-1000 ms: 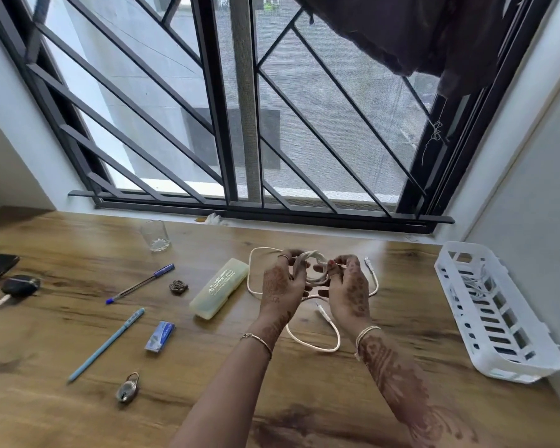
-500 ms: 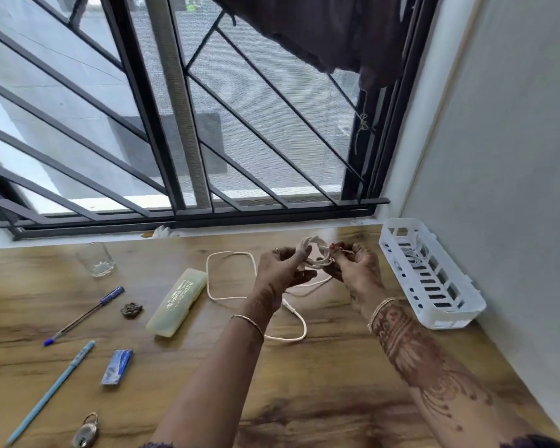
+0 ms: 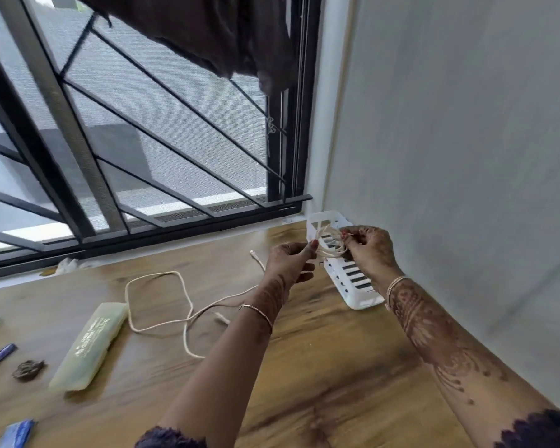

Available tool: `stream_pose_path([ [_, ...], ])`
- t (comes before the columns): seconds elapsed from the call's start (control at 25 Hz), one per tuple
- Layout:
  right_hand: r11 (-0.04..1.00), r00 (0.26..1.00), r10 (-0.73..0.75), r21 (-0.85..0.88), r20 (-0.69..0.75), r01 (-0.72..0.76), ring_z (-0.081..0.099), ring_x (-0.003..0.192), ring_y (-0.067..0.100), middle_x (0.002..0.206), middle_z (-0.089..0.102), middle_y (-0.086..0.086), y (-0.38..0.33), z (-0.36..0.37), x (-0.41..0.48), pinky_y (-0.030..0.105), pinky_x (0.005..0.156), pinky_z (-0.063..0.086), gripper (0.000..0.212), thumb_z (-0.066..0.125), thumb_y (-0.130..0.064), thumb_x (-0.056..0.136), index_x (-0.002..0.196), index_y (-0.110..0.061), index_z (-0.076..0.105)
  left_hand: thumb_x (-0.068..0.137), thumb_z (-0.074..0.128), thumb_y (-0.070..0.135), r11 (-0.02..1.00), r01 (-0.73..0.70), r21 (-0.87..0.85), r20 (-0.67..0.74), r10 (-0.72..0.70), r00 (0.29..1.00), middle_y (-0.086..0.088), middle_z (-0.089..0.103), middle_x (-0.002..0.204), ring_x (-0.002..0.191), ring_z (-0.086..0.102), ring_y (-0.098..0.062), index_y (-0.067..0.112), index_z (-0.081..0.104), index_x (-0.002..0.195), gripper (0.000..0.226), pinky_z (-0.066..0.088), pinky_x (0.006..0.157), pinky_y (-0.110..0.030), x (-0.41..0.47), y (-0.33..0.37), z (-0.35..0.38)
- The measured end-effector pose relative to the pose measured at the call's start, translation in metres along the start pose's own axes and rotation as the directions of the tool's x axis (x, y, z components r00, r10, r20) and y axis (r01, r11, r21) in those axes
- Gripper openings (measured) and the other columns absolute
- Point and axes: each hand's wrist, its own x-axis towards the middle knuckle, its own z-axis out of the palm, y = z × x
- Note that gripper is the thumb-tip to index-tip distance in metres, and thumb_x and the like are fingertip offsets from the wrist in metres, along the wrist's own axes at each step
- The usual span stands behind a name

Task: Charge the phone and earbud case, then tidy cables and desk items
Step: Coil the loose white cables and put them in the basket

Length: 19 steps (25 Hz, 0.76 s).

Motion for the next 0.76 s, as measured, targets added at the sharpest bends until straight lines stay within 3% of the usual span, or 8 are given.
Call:
stream_pose_path([
  [0.16, 0.936, 0.990, -0.128, -0.321, 0.062, 0.141, 0.069, 0.094, 0.022, 0.102, 0.074, 0.008, 0.015, -0.029, 0.037, 0.038, 0.094, 0.053, 0.018, 0.068, -0.016, 0.084, 0.101, -0.013, 0.075, 0.089, 0.065, 0.023, 0.998, 0.053, 0.026, -0.034, -0.052, 0.998, 0.000, 0.066, 0.080, 0.065, 0.059, -0.012, 0.010, 0.067, 0.094, 0.014, 0.056, 0.057, -0.023, 0.016, -0.005, 0.024],
  [0.32, 0.803, 0.968, -0.172, -0.543, 0.185, 0.247, 0.066, 0.103, 0.025, 0.109, 0.072, 0.007, 0.032, -0.034, 0.060, 0.037, 0.097, 0.051, 0.021, 0.061, -0.019, 0.089, 0.107, -0.018, 0.072, 0.089, 0.064, 0.016, 0.992, 0.130, -0.006, -0.124, -0.130, 0.984, -0.001, 0.067, 0.080, 0.064, 0.060, -0.013, 0.013, 0.067, 0.088, 0.004, 0.056, 0.058, -0.023, 0.029, -0.019, 0.038],
  [0.52, 0.655, 0.909, -0.162, -0.647, 0.385, 0.391, 0.065, 0.099, 0.031, 0.107, 0.070, 0.011, 0.052, -0.014, 0.074, 0.035, 0.089, 0.051, 0.022, 0.056, -0.014, 0.092, 0.111, -0.019, 0.065, 0.089, 0.062, 0.011, 0.984, 0.176, -0.040, -0.214, -0.180, 0.960, -0.003, 0.067, 0.082, 0.063, 0.060, -0.014, 0.006, 0.068, 0.102, 0.015, 0.056, 0.060, -0.025, 0.036, -0.032, 0.044],
  [0.76, 0.577, 0.886, -0.123, -0.694, 0.448, 0.431, 0.062, 0.091, 0.032, 0.100, 0.066, 0.011, 0.068, 0.002, 0.075, 0.033, 0.078, 0.049, 0.013, 0.054, -0.010, 0.090, 0.102, -0.015, 0.058, 0.089, 0.058, 0.006, 0.977, 0.199, -0.082, -0.262, -0.214, 0.941, -0.003, 0.065, 0.079, 0.059, 0.058, -0.014, 0.011, 0.067, 0.088, 0.010, 0.054, 0.053, -0.022, 0.039, -0.041, 0.038],
])
